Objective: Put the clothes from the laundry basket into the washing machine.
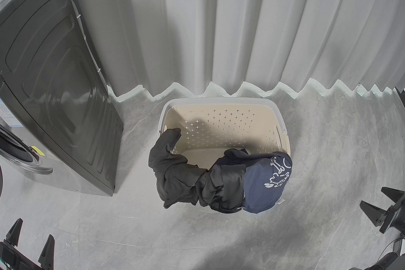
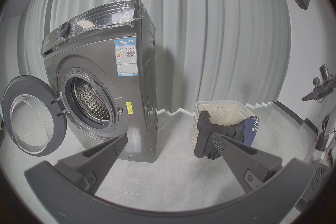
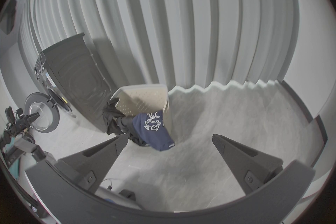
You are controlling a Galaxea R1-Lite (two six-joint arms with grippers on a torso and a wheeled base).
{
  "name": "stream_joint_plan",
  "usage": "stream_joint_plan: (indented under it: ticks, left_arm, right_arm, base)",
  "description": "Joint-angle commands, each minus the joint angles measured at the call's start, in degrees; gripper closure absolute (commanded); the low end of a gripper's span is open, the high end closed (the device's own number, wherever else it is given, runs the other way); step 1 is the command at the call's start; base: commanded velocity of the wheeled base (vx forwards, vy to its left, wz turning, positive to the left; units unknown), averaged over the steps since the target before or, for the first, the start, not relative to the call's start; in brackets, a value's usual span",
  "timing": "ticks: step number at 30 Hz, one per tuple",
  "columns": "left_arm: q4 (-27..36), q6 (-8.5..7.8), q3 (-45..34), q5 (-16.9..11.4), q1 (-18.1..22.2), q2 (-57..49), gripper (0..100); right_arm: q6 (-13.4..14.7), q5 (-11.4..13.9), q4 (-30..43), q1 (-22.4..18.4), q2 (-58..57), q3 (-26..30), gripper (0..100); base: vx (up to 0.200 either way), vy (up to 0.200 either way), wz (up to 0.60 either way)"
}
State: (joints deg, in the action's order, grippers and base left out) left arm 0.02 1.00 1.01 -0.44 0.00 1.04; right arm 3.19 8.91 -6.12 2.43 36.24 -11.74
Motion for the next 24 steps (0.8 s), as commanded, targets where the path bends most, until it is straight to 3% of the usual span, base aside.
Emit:
stream_joint_plan:
  ticks: [1,10,19,24]
  left_arm:
    - [0.1,0.14,-0.9,0.0,0.0,-0.8,0]
    - [0.1,0.93,-0.9,0.4,0.0,-0.8,0]
    - [0.1,1.02,-0.9,0.4,0.0,-0.8,0]
    - [0.1,1.11,-0.9,0.5,0.0,-0.9,0]
  right_arm:
    - [1.1,2.6,-3.7,3.6,16.6,-0.1,0]
    - [2.7,2.5,-10.2,9.0,30.0,-1.7,0]
    - [9.0,2.1,-11.5,14.2,40.7,-6.1,0]
    - [9.7,1.8,-11.8,14.2,46.3,-8.5,0]
  base:
    - [0.000,0.000,0.00]
    - [0.000,0.000,0.00]
    - [0.000,0.000,0.00]
    - [0.000,0.000,0.00]
